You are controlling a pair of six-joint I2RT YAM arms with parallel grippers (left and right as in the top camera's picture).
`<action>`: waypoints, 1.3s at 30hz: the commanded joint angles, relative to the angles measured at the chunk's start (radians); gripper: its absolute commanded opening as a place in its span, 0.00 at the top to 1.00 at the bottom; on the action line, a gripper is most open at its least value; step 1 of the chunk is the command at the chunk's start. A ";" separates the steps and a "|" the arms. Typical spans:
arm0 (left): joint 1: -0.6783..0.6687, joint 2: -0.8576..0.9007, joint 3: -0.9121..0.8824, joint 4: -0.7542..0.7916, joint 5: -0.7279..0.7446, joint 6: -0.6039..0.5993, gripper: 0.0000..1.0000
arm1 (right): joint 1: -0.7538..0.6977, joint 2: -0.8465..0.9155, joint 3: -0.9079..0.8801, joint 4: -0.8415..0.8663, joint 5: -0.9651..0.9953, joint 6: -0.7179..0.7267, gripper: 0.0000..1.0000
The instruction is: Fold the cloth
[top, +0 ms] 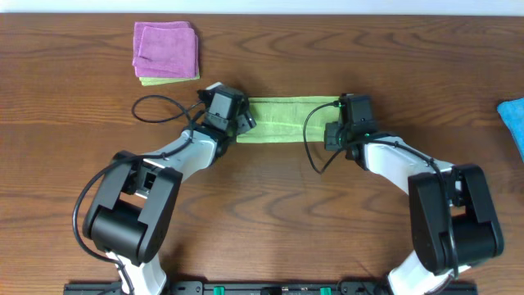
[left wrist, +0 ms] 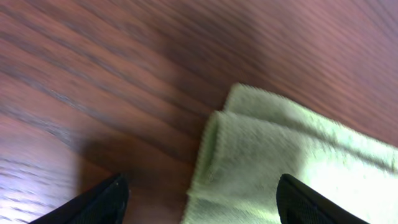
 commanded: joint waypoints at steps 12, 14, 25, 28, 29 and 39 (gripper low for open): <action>0.013 0.013 0.010 0.000 0.109 0.025 0.24 | 0.013 -0.046 -0.014 -0.039 0.103 0.023 0.07; 0.013 0.012 0.010 0.000 0.135 0.025 0.24 | 0.013 -0.055 -0.008 -0.047 0.071 0.024 0.09; 0.014 -0.054 0.010 -0.030 0.198 0.053 0.27 | 0.013 -0.266 0.039 -0.239 0.068 0.045 0.22; 0.014 -0.065 0.010 -0.032 0.196 0.055 0.26 | -0.007 -0.250 0.037 -0.249 0.008 0.059 0.30; 0.014 -0.065 0.010 -0.039 0.197 0.055 0.25 | -0.018 -0.233 0.037 -0.244 -0.018 0.061 0.30; 0.013 -0.074 0.010 -0.084 0.208 0.055 0.27 | -0.174 -0.108 0.037 -0.186 -0.241 0.036 0.45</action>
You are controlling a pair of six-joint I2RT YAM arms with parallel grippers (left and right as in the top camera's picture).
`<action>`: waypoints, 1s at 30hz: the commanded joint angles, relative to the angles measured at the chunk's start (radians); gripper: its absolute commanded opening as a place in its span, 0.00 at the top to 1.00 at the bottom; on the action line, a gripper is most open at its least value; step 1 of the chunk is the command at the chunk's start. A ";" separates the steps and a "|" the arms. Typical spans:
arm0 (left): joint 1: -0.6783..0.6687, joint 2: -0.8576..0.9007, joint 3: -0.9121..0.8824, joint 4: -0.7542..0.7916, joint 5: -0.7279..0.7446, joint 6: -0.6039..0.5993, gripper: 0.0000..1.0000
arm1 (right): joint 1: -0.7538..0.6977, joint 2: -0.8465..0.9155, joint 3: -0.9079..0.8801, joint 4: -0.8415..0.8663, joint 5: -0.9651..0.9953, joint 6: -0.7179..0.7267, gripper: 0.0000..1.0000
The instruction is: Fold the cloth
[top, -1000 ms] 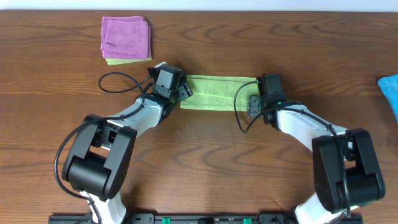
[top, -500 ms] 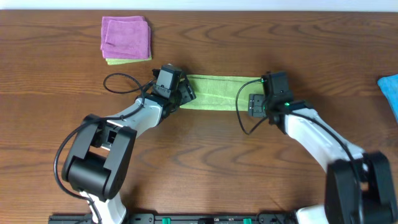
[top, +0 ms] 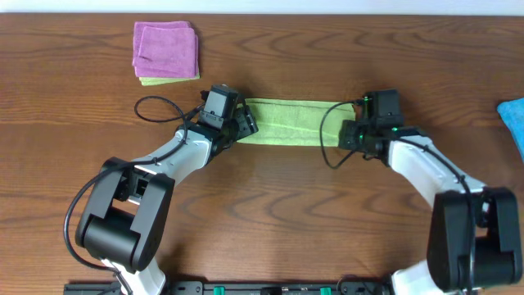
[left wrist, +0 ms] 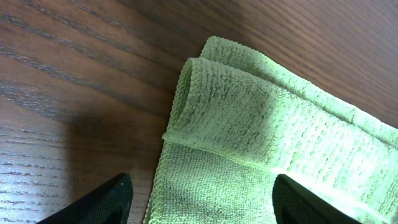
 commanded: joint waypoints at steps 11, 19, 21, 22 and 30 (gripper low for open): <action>0.001 -0.027 0.010 0.002 -0.008 0.018 0.26 | -0.043 0.013 0.005 0.069 -0.156 -0.036 0.49; 0.001 -0.027 0.010 0.002 -0.008 0.018 0.26 | -0.043 0.085 0.005 0.144 -0.167 -0.050 0.52; 0.001 -0.027 0.010 0.002 -0.008 0.018 0.26 | -0.043 0.085 0.005 0.148 -0.152 -0.061 0.52; 0.001 -0.027 0.010 0.002 -0.008 0.018 0.26 | -0.043 0.085 0.005 0.150 -0.153 -0.065 0.51; 0.001 -0.027 0.010 0.003 -0.008 0.017 0.27 | -0.043 0.085 0.005 0.167 -0.153 -0.069 0.62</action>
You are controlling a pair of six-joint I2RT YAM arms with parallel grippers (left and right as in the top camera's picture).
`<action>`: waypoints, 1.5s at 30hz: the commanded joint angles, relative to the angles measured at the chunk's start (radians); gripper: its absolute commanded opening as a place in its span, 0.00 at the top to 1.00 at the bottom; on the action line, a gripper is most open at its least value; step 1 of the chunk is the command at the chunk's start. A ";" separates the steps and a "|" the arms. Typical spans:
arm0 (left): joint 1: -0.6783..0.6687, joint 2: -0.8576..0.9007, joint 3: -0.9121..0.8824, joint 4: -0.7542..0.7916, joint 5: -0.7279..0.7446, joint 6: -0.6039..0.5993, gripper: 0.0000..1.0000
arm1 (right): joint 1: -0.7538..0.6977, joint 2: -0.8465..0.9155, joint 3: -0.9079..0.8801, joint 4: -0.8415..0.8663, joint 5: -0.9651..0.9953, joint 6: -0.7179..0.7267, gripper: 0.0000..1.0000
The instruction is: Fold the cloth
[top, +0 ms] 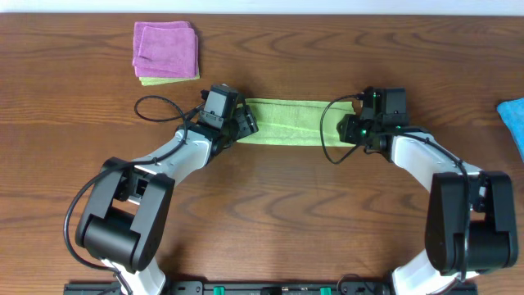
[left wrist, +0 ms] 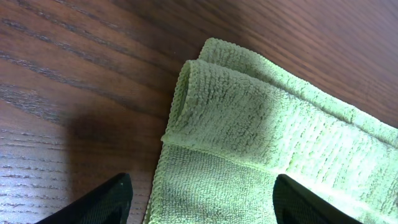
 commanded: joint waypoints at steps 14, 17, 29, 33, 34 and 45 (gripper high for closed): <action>0.001 -0.026 0.010 -0.001 -0.007 0.010 0.27 | -0.003 0.055 0.006 0.044 -0.001 -0.023 0.91; 0.001 -0.026 0.010 -0.001 -0.007 0.010 0.26 | -0.003 0.054 0.014 0.043 0.000 -0.023 0.97; 0.001 -0.026 0.010 -0.001 -0.007 0.010 0.26 | -0.004 0.045 0.127 -0.020 0.056 -0.112 0.96; 0.001 -0.026 0.010 -0.001 -0.007 0.010 0.26 | -0.004 0.045 0.127 -0.030 0.101 -0.136 0.96; 0.001 -0.026 0.010 -0.001 -0.007 0.010 0.26 | -0.004 0.045 0.127 -0.035 0.101 -0.136 0.96; 0.001 -0.026 0.010 0.001 -0.007 0.010 0.26 | -0.004 0.046 0.126 -0.081 0.134 -0.137 0.14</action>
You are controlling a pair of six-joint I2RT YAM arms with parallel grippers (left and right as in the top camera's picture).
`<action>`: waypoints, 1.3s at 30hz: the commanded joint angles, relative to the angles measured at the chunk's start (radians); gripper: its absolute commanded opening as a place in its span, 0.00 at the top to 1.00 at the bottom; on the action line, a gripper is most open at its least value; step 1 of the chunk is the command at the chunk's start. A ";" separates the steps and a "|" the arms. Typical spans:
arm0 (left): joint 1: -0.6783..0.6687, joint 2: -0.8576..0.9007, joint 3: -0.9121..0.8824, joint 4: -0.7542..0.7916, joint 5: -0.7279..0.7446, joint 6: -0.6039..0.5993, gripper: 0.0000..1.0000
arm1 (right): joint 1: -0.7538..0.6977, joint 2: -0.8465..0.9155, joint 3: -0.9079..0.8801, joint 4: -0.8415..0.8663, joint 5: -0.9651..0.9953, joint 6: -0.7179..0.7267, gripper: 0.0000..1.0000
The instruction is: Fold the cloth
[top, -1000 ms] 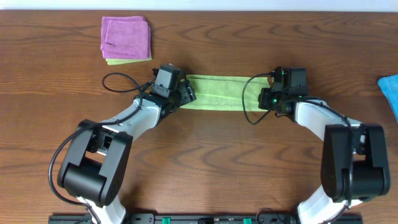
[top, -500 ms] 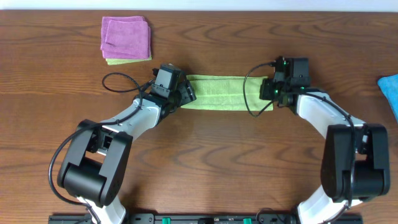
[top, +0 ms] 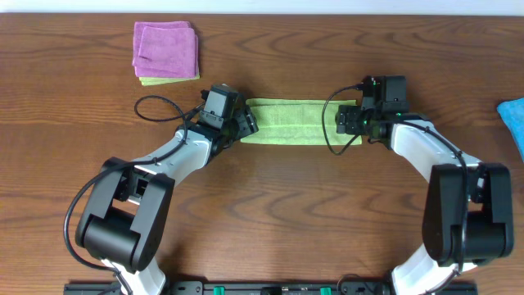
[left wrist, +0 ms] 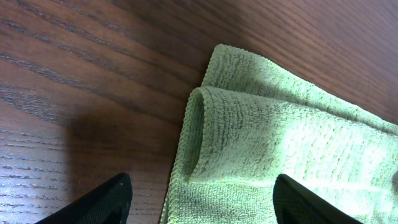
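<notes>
The green cloth (top: 299, 122) lies as a long folded strip across the middle of the wooden table. In the left wrist view its left end (left wrist: 280, 155) shows a rolled fold over a lower layer. My left gripper (top: 245, 124) stands open at that left end, its dark fingertips (left wrist: 102, 200) straddling the cloth's corner without touching it. My right gripper (top: 354, 121) sits over the cloth's right end; the overhead view does not show how its jaws stand.
A folded pink cloth (top: 166, 50) lies on a green one at the back left. A blue cloth (top: 514, 121) pokes in at the right edge. Black cables loop beside both wrists.
The cloth's left end has shifted a little to the right under my open left gripper. My right wrist has turned slightly at the right end. The left arm has not moved.
Both grippers were at the ends of the folded strip. Then my right gripper stood a little off the right end while the left stayed open over the left corner. It came back to the right end, and now the cloth sits slightly further right.
</notes>
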 commanded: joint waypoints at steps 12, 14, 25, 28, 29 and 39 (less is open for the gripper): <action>0.000 -0.026 0.010 0.000 0.046 0.011 0.26 | -0.005 -0.003 0.011 -0.034 0.087 -0.011 0.13; 0.001 -0.026 0.010 -0.001 0.045 0.011 0.25 | -0.007 -0.003 0.011 -0.040 0.085 -0.018 0.12; 0.000 -0.026 0.053 -0.006 0.168 -0.024 0.29 | -0.010 0.003 0.006 -0.055 0.058 -0.021 0.14; -0.007 -0.026 0.093 -0.006 0.188 -0.027 0.33 | -0.010 0.003 0.006 -0.056 0.058 -0.021 0.18; -0.013 -0.026 0.095 -0.006 0.192 -0.028 0.38 | -0.010 0.003 0.006 -0.056 0.058 -0.021 0.19; -0.102 -0.019 0.095 -0.056 0.018 0.016 0.31 | -0.010 0.003 0.006 -0.055 0.058 -0.021 0.20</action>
